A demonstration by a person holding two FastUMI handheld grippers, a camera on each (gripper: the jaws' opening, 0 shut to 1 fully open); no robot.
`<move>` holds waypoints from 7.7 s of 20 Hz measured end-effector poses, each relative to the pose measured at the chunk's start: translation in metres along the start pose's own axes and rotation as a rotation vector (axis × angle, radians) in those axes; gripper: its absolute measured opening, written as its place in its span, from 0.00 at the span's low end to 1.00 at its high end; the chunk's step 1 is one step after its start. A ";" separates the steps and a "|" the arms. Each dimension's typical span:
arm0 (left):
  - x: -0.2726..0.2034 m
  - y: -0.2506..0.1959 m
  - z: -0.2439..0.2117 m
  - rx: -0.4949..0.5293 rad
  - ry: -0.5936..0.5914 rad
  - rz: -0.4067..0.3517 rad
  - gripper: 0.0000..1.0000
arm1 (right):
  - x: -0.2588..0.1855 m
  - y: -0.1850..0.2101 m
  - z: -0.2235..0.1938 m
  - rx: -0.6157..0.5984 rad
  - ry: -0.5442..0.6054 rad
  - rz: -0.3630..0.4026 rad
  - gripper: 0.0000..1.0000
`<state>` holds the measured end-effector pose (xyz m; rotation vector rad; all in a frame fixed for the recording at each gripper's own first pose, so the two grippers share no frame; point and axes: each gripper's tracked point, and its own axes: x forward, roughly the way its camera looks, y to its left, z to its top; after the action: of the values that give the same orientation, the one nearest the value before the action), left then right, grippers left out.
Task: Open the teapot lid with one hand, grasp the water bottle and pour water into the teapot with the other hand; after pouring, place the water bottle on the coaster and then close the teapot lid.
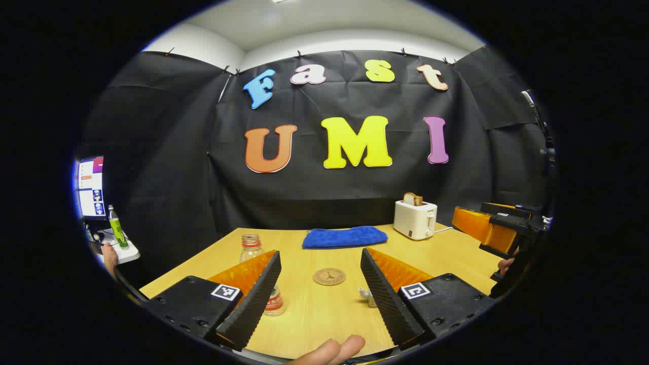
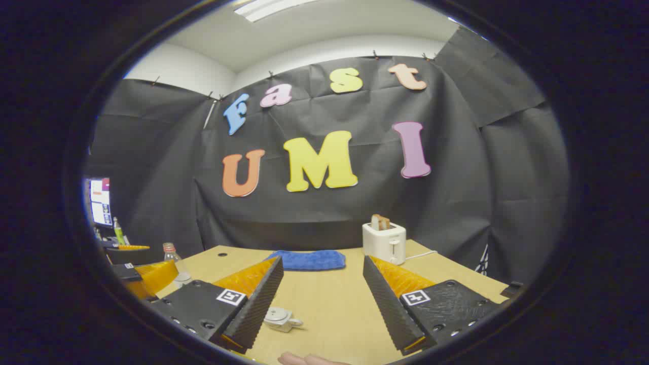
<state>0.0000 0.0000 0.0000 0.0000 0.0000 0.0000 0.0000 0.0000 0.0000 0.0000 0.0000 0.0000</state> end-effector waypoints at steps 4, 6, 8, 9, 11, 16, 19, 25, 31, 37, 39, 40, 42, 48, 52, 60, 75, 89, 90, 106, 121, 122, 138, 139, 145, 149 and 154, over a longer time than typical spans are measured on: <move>0.002 0.022 -0.017 0.000 0.040 0.018 0.99 | 0.003 0.006 -0.019 -0.049 0.020 0.016 0.97; 0.001 0.023 -0.014 0.010 0.030 0.020 0.99 | 0.006 -0.005 -0.032 -0.034 0.050 0.002 0.95; 0.002 0.024 -0.018 0.019 0.040 0.016 0.99 | 0.010 -0.015 -0.038 -0.006 0.083 -0.015 0.95; 0.002 0.025 -0.019 0.018 0.043 0.018 0.99 | 0.012 -0.019 -0.036 0.010 0.077 -0.018 0.96; 0.005 0.028 -0.020 0.012 0.046 0.035 0.99 | 0.017 -0.025 -0.040 0.014 0.092 -0.031 0.95; 0.015 0.038 -0.024 0.003 0.041 0.070 0.99 | 0.023 -0.019 -0.048 0.000 0.116 -0.005 0.96; 0.020 0.045 -0.031 0.001 0.043 0.096 0.99 | 0.033 -0.023 -0.047 -0.039 0.091 -0.013 0.92; 0.027 0.066 -0.053 -0.027 0.078 0.165 0.99 | 0.059 0.007 -0.076 -0.099 0.113 0.102 0.94; 0.015 0.078 -0.038 -0.017 -0.003 0.162 0.99 | 0.069 0.028 -0.103 -0.053 0.142 0.140 0.95; 0.013 0.096 -0.043 -0.014 0.003 0.191 0.99 | 0.084 0.062 -0.133 -0.046 0.170 0.176 0.97; 0.013 0.097 -0.050 -0.011 0.019 0.191 0.99 | 0.089 0.070 -0.149 -0.053 0.198 0.184 0.92; 0.013 0.097 -0.053 -0.005 0.025 0.190 0.99 | 0.091 0.071 -0.153 -0.050 0.201 0.183 0.90; 0.011 0.100 -0.067 -0.004 0.047 0.190 0.99 | 0.094 0.074 -0.163 -0.052 0.212 0.183 0.80; 0.006 0.112 -0.092 -0.047 0.111 0.195 0.99 | 0.097 0.078 -0.166 -0.091 0.182 0.164 0.40; 0.006 0.111 -0.084 -0.062 0.080 0.178 0.99 | 0.099 0.086 -0.170 -0.062 0.221 0.202 0.12; 0.007 0.098 -0.085 -0.064 0.068 0.139 0.99 | 0.095 0.082 -0.164 -0.052 0.215 0.192 0.01; 0.066 0.083 -0.109 -0.073 0.062 0.024 0.99 | 0.076 0.033 -0.093 -0.025 0.100 0.072 0.01; 0.091 0.088 -0.117 -0.080 0.070 -0.031 0.77 | 0.037 -0.029 -0.063 -0.010 0.069 -0.053 0.01; 0.088 0.087 -0.115 -0.088 0.077 -0.028 0.77 | 0.036 -0.031 -0.060 -0.017 0.067 -0.056 0.00; 0.069 0.020 -0.098 0.307 0.210 -0.050 0.76 | 0.018 -0.042 -0.036 -0.047 0.051 -0.019 0.00; 0.096 -0.001 -0.112 0.958 0.265 -0.024 0.76 | 0.015 -0.082 -0.023 -0.039 0.033 -0.087 0.00; 0.096 -0.003 -0.111 1.000 0.257 -0.021 0.75 | 0.015 -0.083 -0.022 -0.034 0.033 -0.089 0.00; 0.094 -0.008 -0.099 1.340 0.191 -0.009 0.75 | 0.014 -0.086 -0.018 -0.011 0.030 -0.075 0.00; 0.093 -0.006 -0.097 1.358 0.192 -0.001 0.75 | 0.014 -0.086 -0.019 -0.014 0.029 -0.078 0.00; 0.098 -0.007 -0.092 1.477 0.178 0.021 0.75 | 0.015 -0.087 -0.020 -0.020 0.033 -0.080 0.00; 0.092 -0.015 -0.098 1.580 0.174 0.006 0.75 | 0.016 -0.090 -0.021 -0.023 0.035 -0.090 0.00; 0.100 -0.017 -0.077 1.761 0.115 0.051 0.75 | 0.017 -0.091 -0.020 -0.025 0.035 -0.092 0.00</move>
<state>0.1001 -0.0171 -0.0769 1.7608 0.1147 0.0513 0.0165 -0.0912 -0.0196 -0.0247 0.0352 -0.0924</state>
